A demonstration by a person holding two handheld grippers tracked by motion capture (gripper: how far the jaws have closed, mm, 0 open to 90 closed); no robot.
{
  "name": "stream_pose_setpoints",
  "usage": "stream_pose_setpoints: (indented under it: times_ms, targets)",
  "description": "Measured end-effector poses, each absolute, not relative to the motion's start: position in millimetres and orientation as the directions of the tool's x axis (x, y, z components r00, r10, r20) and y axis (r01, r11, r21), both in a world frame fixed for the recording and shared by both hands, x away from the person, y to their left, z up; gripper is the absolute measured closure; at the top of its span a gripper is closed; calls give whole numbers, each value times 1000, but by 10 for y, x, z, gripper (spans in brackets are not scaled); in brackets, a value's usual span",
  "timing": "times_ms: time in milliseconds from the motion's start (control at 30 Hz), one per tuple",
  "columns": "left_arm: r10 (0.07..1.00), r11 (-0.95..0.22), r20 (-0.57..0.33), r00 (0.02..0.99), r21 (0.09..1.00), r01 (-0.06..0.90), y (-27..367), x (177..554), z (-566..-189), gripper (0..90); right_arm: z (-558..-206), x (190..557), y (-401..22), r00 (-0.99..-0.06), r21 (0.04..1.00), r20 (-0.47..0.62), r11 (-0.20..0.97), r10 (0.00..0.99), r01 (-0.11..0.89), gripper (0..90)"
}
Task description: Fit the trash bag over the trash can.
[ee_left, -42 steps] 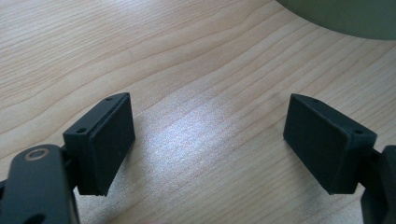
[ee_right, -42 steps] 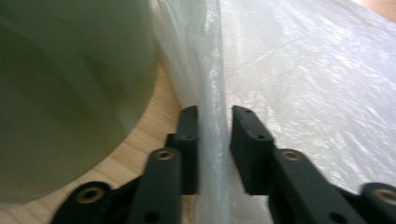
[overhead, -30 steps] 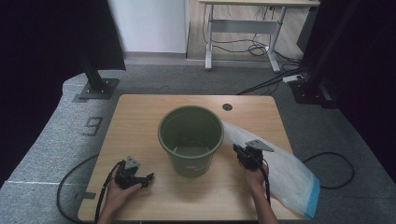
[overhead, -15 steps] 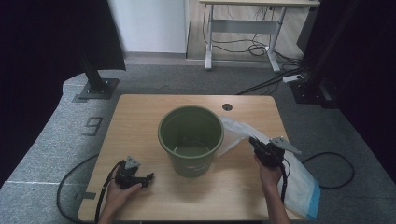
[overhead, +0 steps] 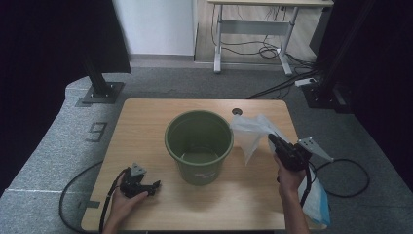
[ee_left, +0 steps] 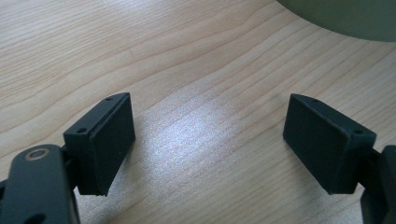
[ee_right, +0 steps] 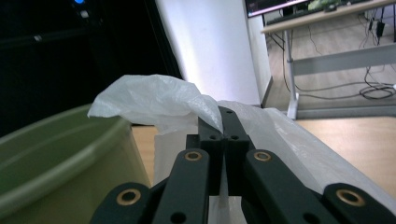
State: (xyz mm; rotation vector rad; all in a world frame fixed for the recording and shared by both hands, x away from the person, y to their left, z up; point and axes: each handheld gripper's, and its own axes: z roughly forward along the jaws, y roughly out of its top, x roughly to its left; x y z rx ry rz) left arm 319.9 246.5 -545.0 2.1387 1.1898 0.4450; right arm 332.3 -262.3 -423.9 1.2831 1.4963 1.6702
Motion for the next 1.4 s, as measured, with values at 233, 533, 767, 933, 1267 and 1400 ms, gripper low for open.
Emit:
stream_pose_setpoints:
  times_ms: [233,533,767,933,1267,1400]
  targets:
    - [847,-383,-14,531,677,629,2463,3199,-5450,162,-4013,3273,-2654,-400,960,280,-245,873,137,886]
    - [850,-379,-15,527,676,632,2458,3203,-5449,161,-3681,3210,-2697,-415,956,288,-287,863,65,886]
    - [851,-379,-16,526,675,633,2457,3204,-5448,161,-3354,3132,-2614,-444,960,251,-278,860,3,886]
    - [851,-379,-16,525,675,633,2457,3204,-5448,160,-3206,3090,-2498,-472,967,208,-251,857,-31,886]
    - [851,-378,-16,525,675,633,2456,3205,-5448,160,-3353,3111,-2176,-528,978,177,-208,830,2,886]
    - [851,-378,-16,525,675,633,2457,3205,-5449,160,-3444,3091,-2027,-556,983,163,-185,815,18,885]
